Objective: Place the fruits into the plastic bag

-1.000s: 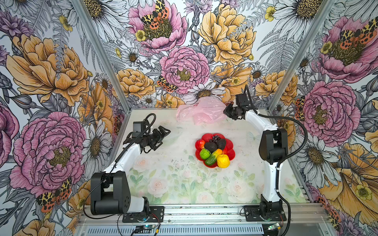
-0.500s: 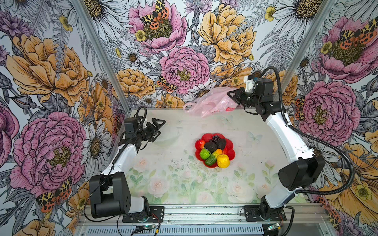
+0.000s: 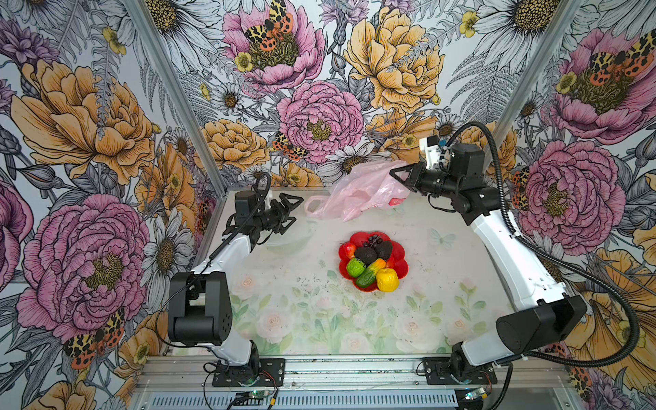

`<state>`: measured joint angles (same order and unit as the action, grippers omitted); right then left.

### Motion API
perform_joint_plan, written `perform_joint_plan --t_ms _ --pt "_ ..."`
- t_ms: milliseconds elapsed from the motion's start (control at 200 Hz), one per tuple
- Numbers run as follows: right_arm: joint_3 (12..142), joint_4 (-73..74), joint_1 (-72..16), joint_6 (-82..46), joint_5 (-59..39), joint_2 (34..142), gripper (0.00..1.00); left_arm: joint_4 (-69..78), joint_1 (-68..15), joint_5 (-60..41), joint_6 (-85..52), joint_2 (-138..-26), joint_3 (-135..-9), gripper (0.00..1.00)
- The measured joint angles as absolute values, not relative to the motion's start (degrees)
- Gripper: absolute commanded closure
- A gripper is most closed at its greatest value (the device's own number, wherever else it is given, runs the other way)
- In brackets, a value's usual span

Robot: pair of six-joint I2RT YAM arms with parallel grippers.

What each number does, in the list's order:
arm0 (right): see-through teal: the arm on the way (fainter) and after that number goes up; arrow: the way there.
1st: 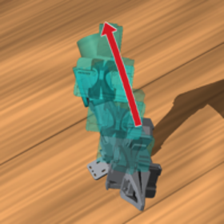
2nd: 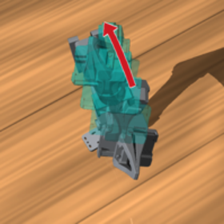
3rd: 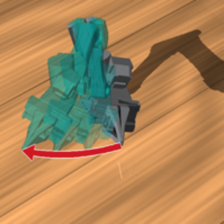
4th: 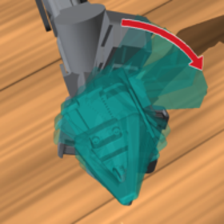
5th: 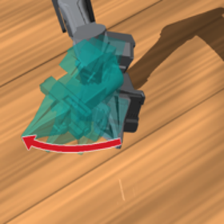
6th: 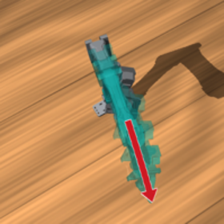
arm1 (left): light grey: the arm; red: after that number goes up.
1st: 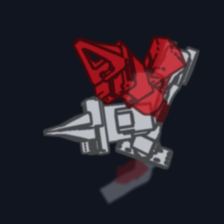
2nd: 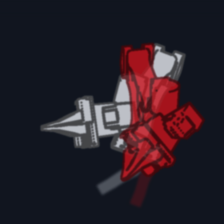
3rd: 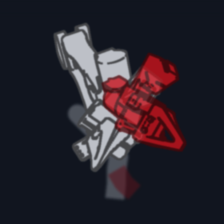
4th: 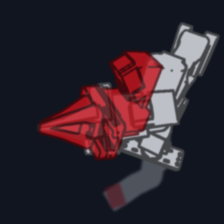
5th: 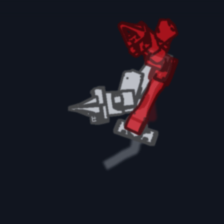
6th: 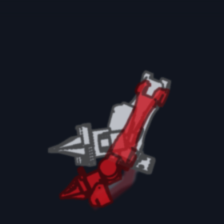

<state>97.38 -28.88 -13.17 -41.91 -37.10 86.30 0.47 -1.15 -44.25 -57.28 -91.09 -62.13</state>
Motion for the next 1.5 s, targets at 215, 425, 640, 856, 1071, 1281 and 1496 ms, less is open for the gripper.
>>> perform_joint_plan --t_ms 215,425,640,856,1071,1281,1496 --pt "96.90 -28.95 -14.44 -41.91 -38.85 85.36 1.00 -1.06 -3.38 -44.21 -55.90 -95.79 -64.16 0.20" --pt "95.79 -28.95 -14.44 -41.87 -39.97 84.44 1.00 -3.22 -3.95 -44.29 -53.21 -97.30 -65.69 0.50" --pt "94.63 -28.99 -14.44 -40.80 -40.80 84.38 1.00 -3.77 -3.55 -44.47 -51.90 -97.25 -66.35 1.00" --pt "93.17 -29.41 -14.46 -38.50 -36.67 84.38 0.57 -4.25 4.25 -39.20 -53.58 -90.28 -66.02 1.00" --pt "92.40 -32.84 -14.46 -34.98 -29.91 84.40 0.47 -1.17 8.71 -35.99 -54.68 -84.71 -76.14 1.00" --pt "92.86 -35.22 -17.15 -34.98 -25.89 84.73 0.44 -4.43 2.96 -35.29 -47.29 -81.73 -73.28 1.00" --pt "94.26 -36.49 -24.73 -34.98 -22.87 89.30 0.42 -22.55 2.68 -27.53 -40.88 -71.64 -54.17 1.00"
